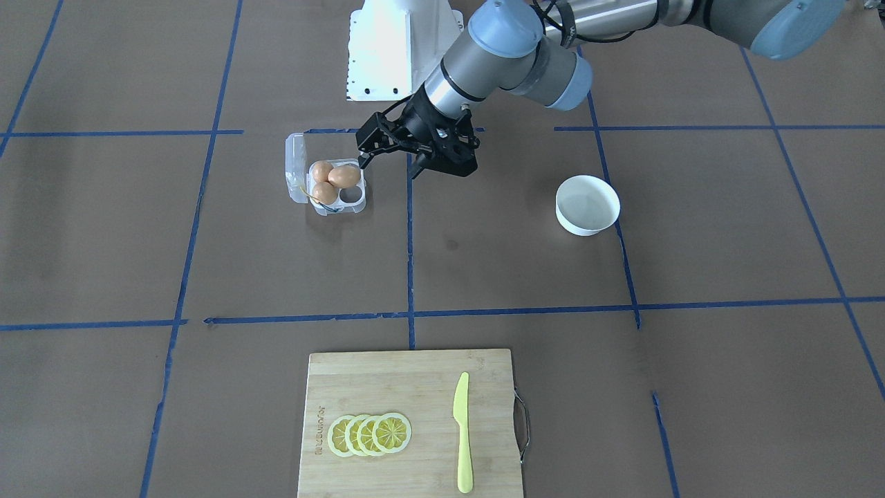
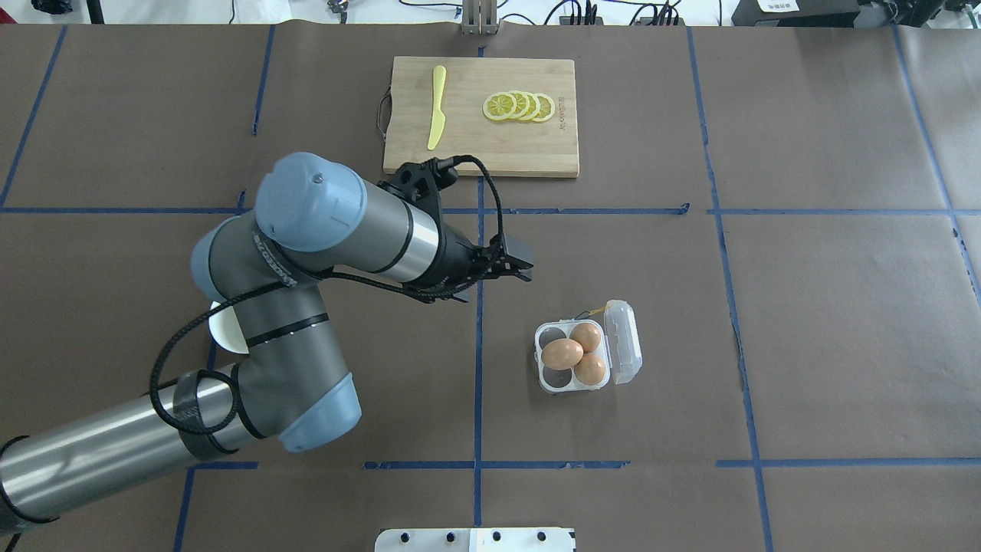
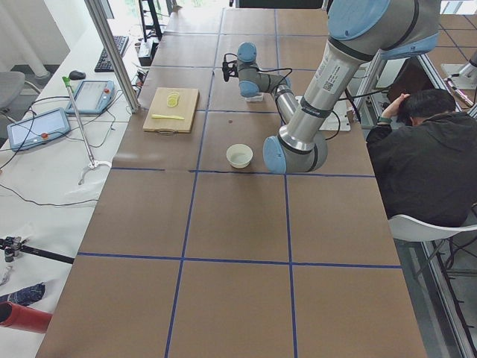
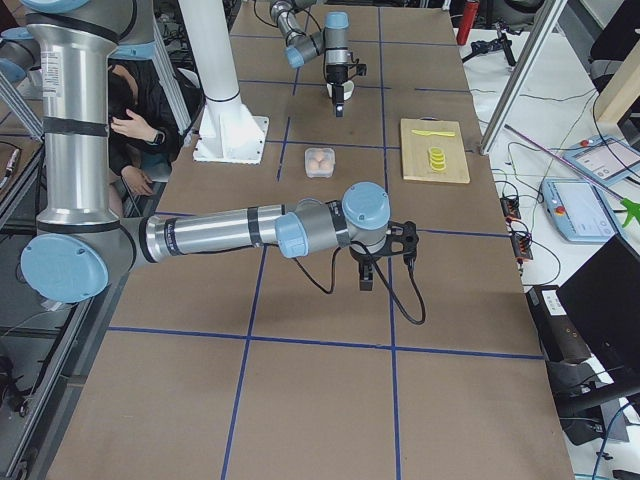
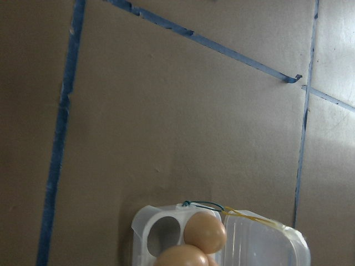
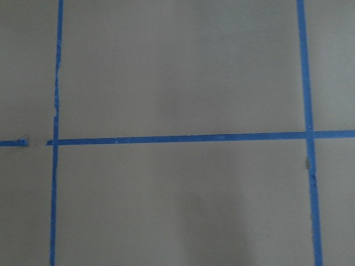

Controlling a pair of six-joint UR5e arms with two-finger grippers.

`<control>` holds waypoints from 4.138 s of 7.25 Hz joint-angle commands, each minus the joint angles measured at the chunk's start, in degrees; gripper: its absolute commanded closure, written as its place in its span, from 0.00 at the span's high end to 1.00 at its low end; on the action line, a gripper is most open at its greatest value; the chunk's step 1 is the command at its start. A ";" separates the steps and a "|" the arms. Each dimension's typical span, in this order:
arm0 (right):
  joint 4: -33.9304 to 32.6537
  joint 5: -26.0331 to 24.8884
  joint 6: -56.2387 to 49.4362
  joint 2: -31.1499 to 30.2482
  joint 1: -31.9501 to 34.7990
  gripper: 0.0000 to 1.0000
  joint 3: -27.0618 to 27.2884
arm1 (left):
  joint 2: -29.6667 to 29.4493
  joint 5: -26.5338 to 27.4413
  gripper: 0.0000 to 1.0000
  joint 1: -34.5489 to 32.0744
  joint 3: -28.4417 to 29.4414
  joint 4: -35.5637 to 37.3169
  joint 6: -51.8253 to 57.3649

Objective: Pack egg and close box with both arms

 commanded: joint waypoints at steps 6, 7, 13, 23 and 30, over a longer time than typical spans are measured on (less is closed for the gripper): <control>30.35 -9.82 42.88 0.00 -29.30 0.00 6.00 | 12.60 -4.63 1.00 -22.87 -12.34 16.41 28.03; 30.35 -13.06 44.48 0.44 -33.68 0.00 6.54 | 14.81 -5.95 1.00 -25.33 -12.53 16.41 32.43; 27.82 -24.78 50.30 11.05 -49.89 0.00 6.19 | 19.48 -6.93 1.00 -29.31 -10.78 16.15 41.87; 4.99 -24.81 52.59 26.02 -43.45 1.00 13.30 | 26.06 -6.84 1.00 -30.01 -10.69 11.24 42.05; -21.56 -11.86 -7.92 11.91 -10.75 1.00 11.65 | 34.16 -7.72 1.00 -52.51 1.17 12.19 95.35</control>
